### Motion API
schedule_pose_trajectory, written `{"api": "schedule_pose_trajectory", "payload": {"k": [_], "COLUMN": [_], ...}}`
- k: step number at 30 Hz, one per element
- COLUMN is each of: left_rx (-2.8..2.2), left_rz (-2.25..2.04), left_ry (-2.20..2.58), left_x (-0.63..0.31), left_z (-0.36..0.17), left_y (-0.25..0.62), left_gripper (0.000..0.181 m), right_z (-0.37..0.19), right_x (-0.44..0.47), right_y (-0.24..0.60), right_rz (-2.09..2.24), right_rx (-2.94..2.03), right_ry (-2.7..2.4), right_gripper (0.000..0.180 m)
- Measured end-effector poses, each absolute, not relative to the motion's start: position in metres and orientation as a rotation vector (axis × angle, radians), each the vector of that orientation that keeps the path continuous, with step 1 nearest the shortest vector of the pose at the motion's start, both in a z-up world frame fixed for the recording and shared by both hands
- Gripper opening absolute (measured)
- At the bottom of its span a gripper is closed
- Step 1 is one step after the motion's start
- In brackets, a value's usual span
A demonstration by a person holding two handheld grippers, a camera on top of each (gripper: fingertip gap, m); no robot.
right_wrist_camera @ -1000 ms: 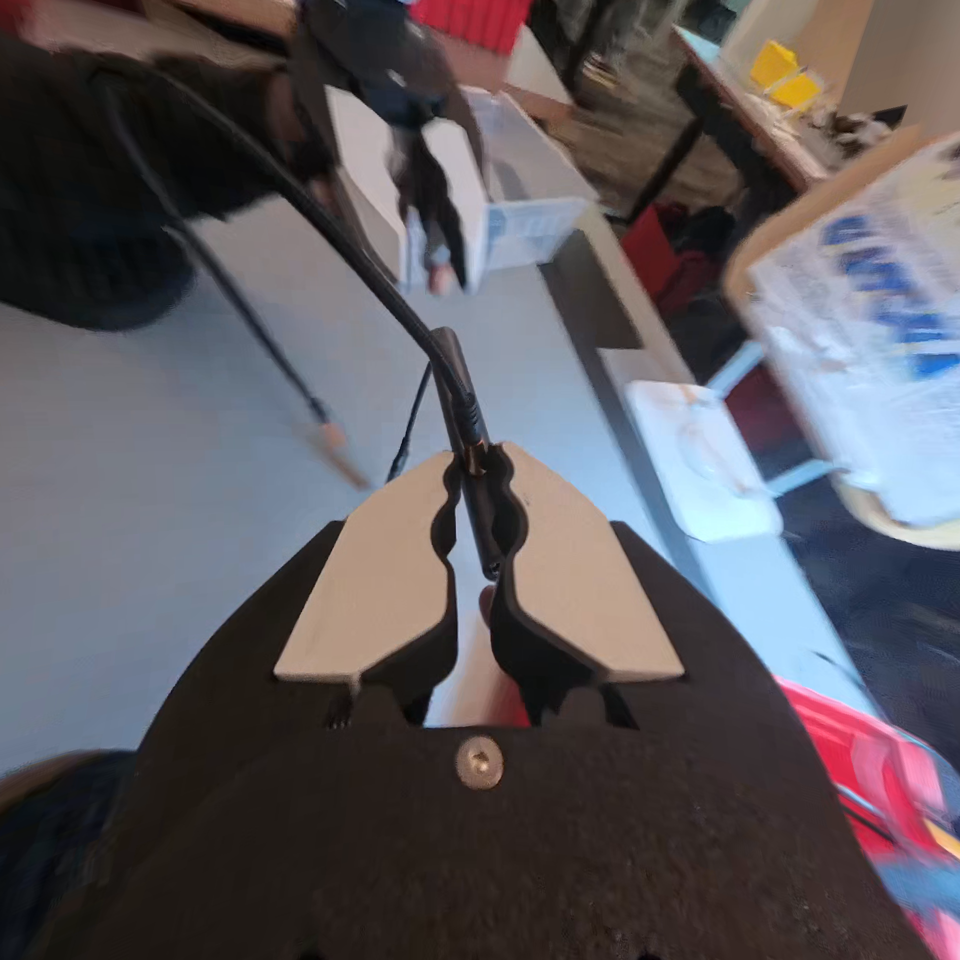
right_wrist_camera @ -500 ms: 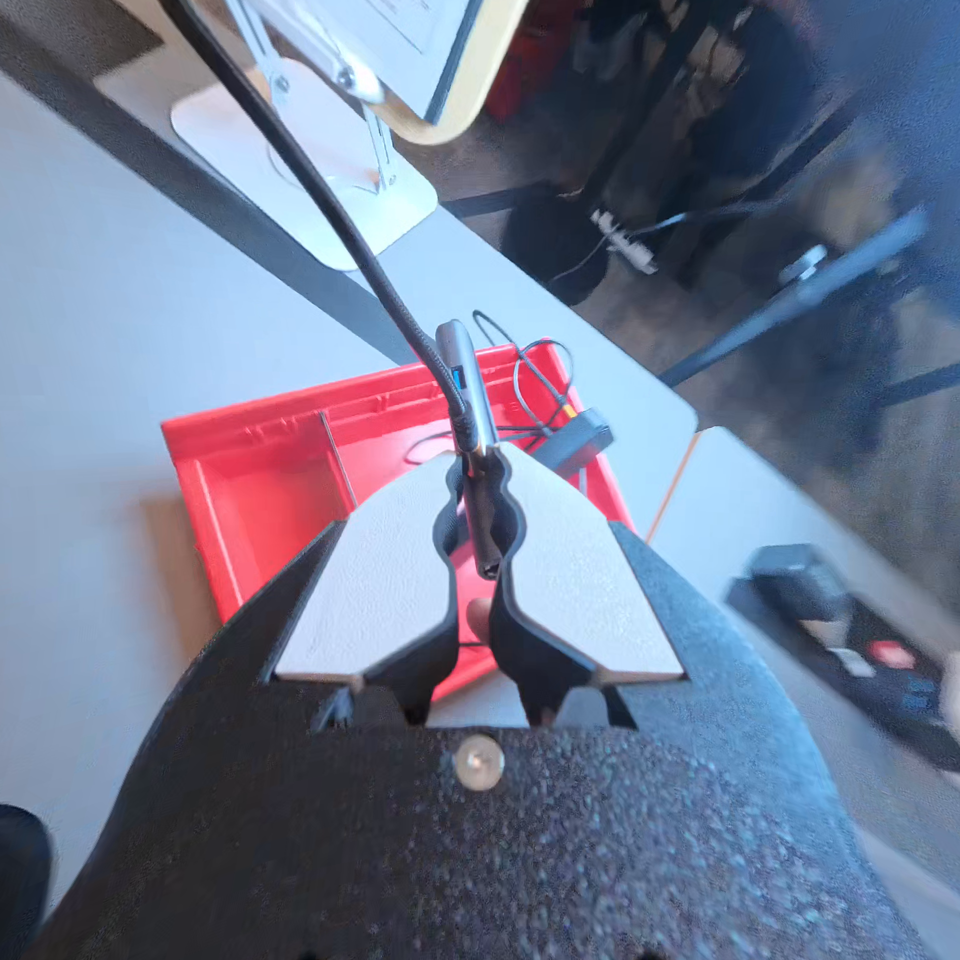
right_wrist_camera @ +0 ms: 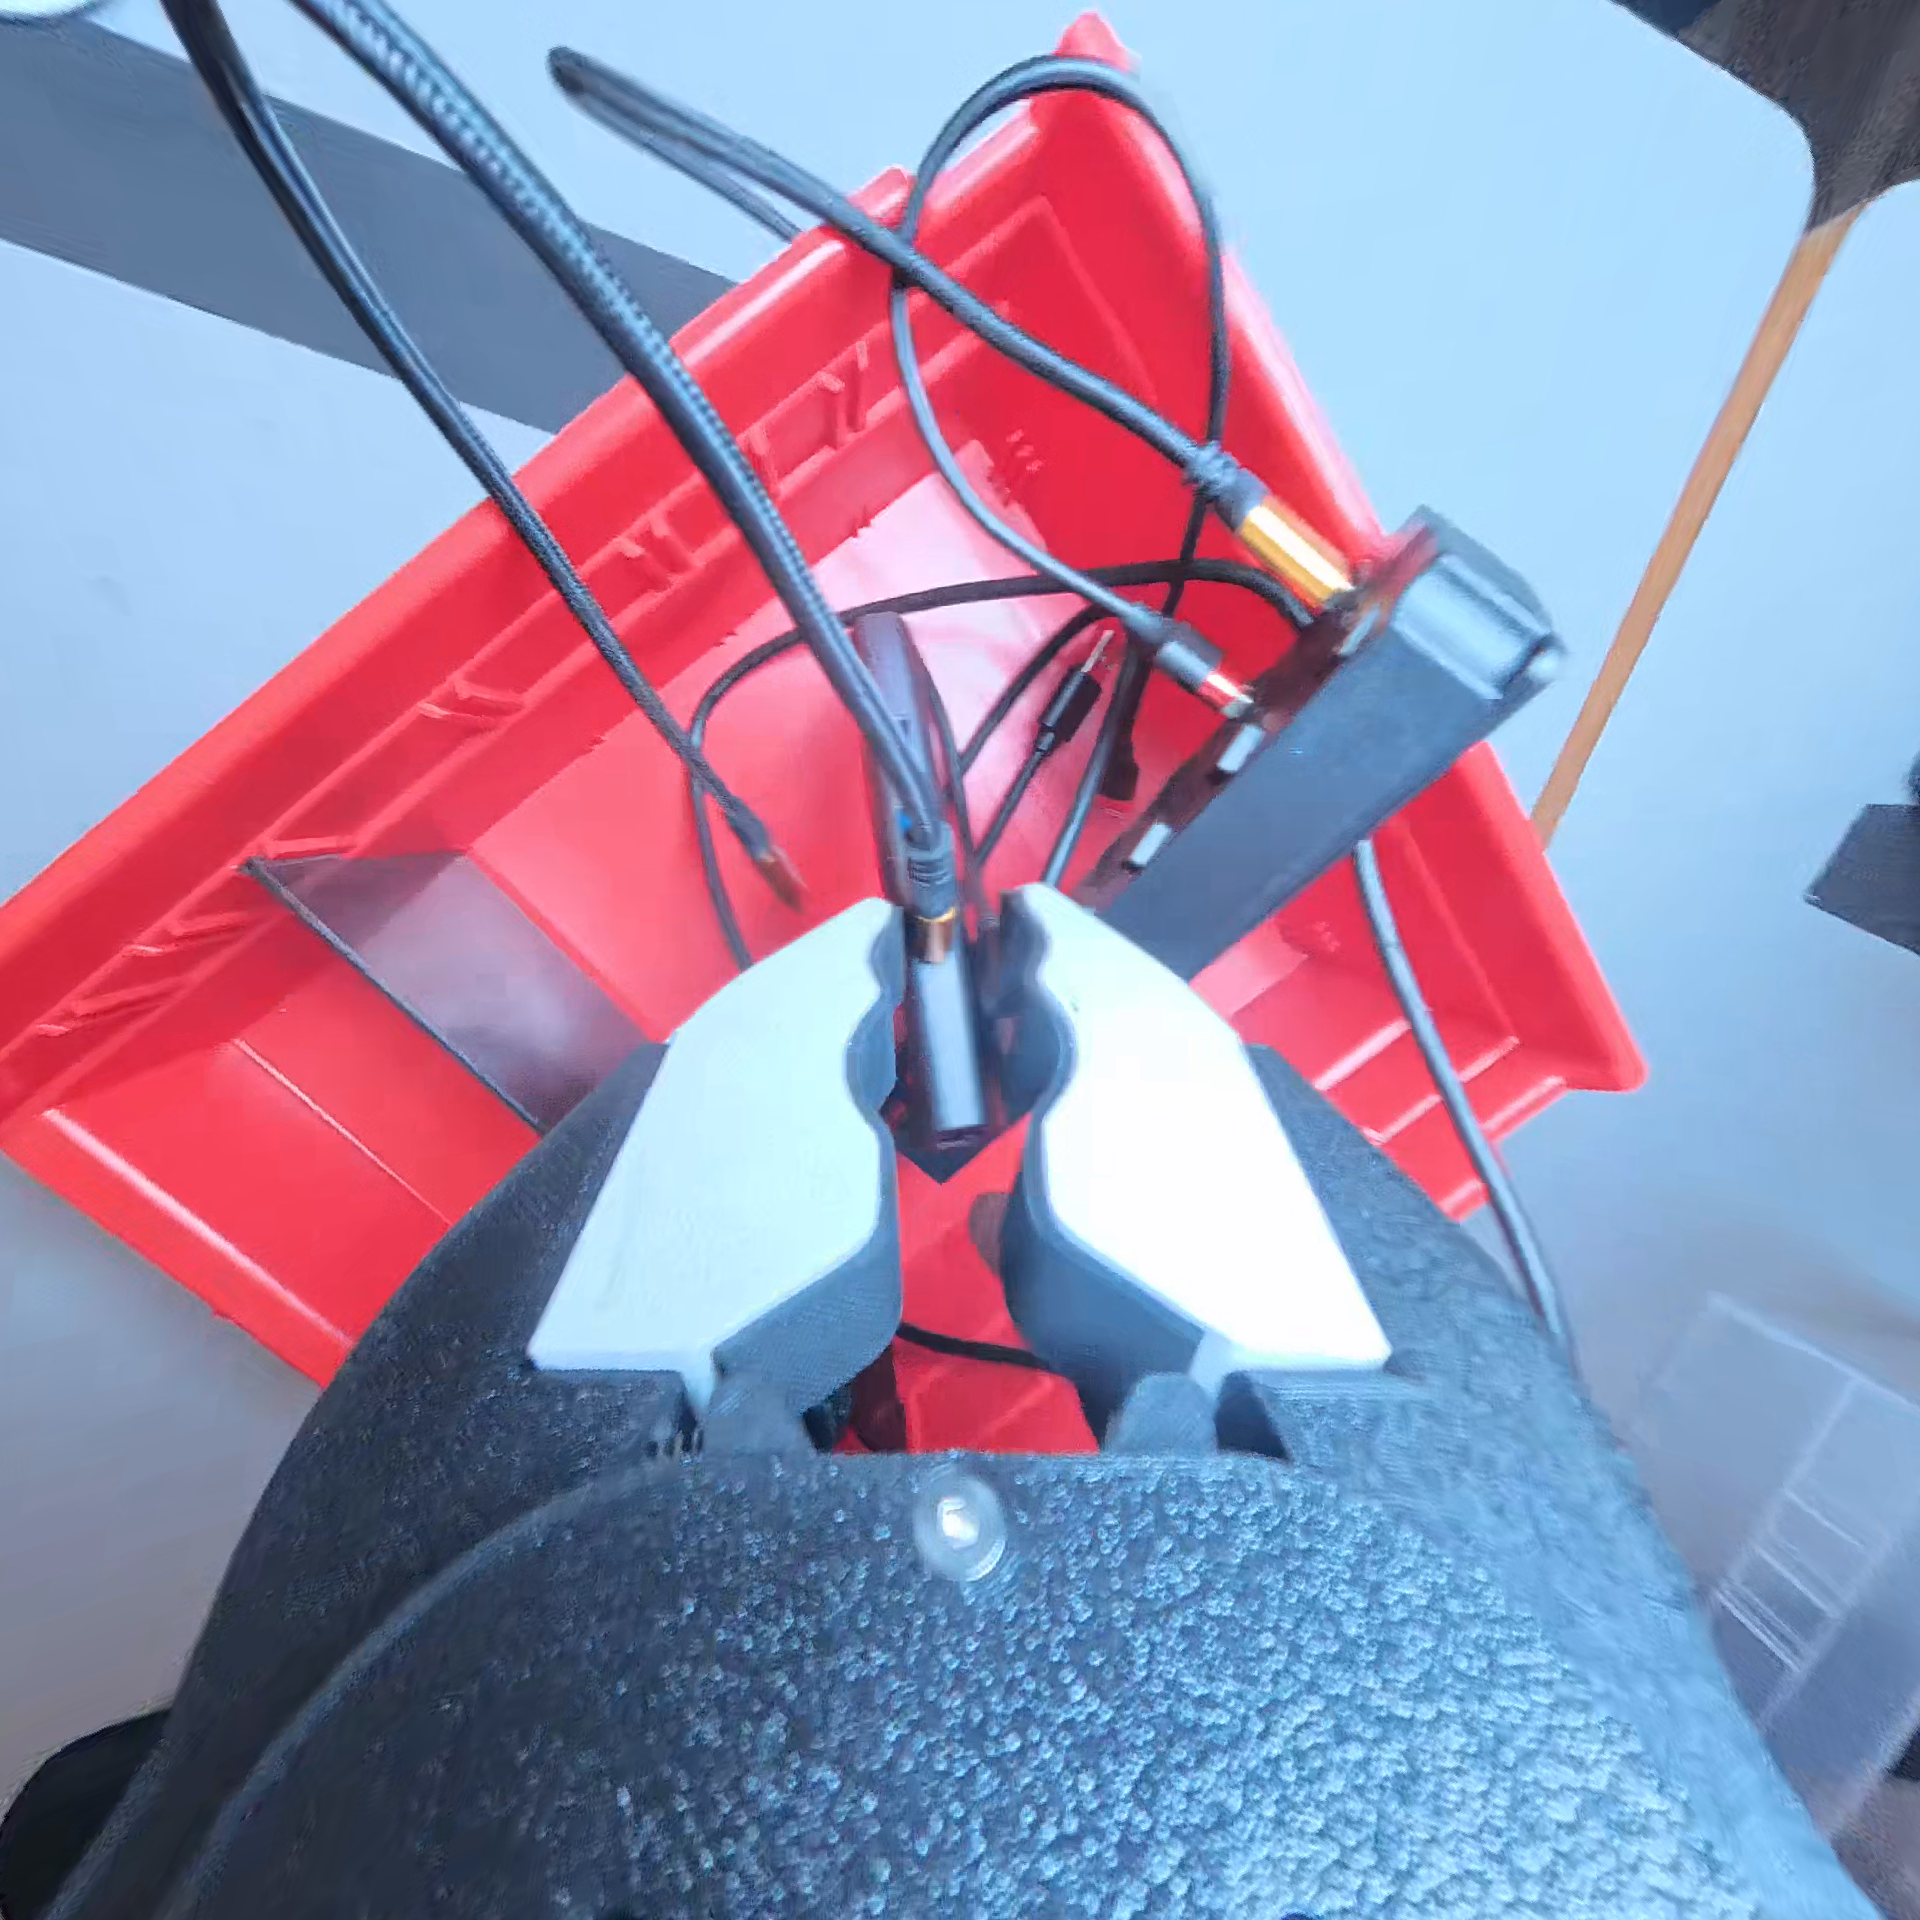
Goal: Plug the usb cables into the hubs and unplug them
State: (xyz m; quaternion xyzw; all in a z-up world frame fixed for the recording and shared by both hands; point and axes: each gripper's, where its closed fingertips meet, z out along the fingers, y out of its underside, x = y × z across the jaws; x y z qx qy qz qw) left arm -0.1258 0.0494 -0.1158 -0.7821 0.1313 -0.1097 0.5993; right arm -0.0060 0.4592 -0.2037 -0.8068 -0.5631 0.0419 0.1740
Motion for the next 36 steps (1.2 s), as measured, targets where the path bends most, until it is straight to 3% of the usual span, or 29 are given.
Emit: {"api": "schedule_pose_trajectory", "payload": {"k": [1, 5, 12, 16, 19, 20, 23, 27, 31, 32, 36], "left_rx": [-1.822, -1.814, -1.826, -2.011, -2.267, -2.338, -2.539, -2.712, -2.734, -2.725, -2.593], "left_rz": [-0.250, -0.231, -0.135, -0.010, 0.122, 0.137, 0.143, 0.312, 0.492, 0.553, 0.457], "left_ry": [0.294, 0.265, 0.221, 0.229, 0.233, 0.216, 0.166, 0.217, 0.344, 0.380, 0.487], "left_x": [-0.127, -0.134, -0.157, -0.180, -0.208, -0.217, -0.233, -0.252, -0.265, -0.269, -0.240], "left_z": [-0.117, -0.111, -0.093, -0.108, -0.154, -0.170, -0.218, -0.265, -0.286, -0.287, -0.287], "left_y": [0.050, 0.047, 0.029, -0.005, -0.052, -0.070, -0.124, -0.160, -0.149, -0.144, -0.100], "left_gripper": [0.028, 0.032, 0.036, 0.043, 0.049, 0.050, 0.058, 0.059, 0.044, 0.031, 0.029], "right_z": [-0.200, -0.181, -0.146, -0.201, -0.253, -0.266, -0.283, -0.282, -0.280, -0.279, -0.276], "right_x": [-0.005, -0.002, 0.015, 0.038, 0.045, 0.045, 0.029, 0.029, 0.047, 0.052, 0.070], "right_y": [0.462, 0.445, 0.365, 0.298, 0.282, 0.283, 0.273, 0.246, 0.187, 0.172, 0.110], "right_rz": [0.108, 0.279, 0.454, 0.291, 0.091, 0.026, 0.016, -0.079, -0.022, -0.015, 0.120], "right_rx": [-2.283, -2.221, -1.759, -1.634, -1.608, -1.591, -1.485, -1.314, -1.172, -1.117, -0.964], "right_ry": [-1.598, -1.648, -1.734, -2.087, -2.299, -2.344, -2.419, -2.480, -2.518, -2.515, -2.459], "right_gripper": [0.027, 0.052, 0.056, 0.056, 0.059, 0.058, 0.027, 0.031, 0.030, 0.030, 0.030]}}
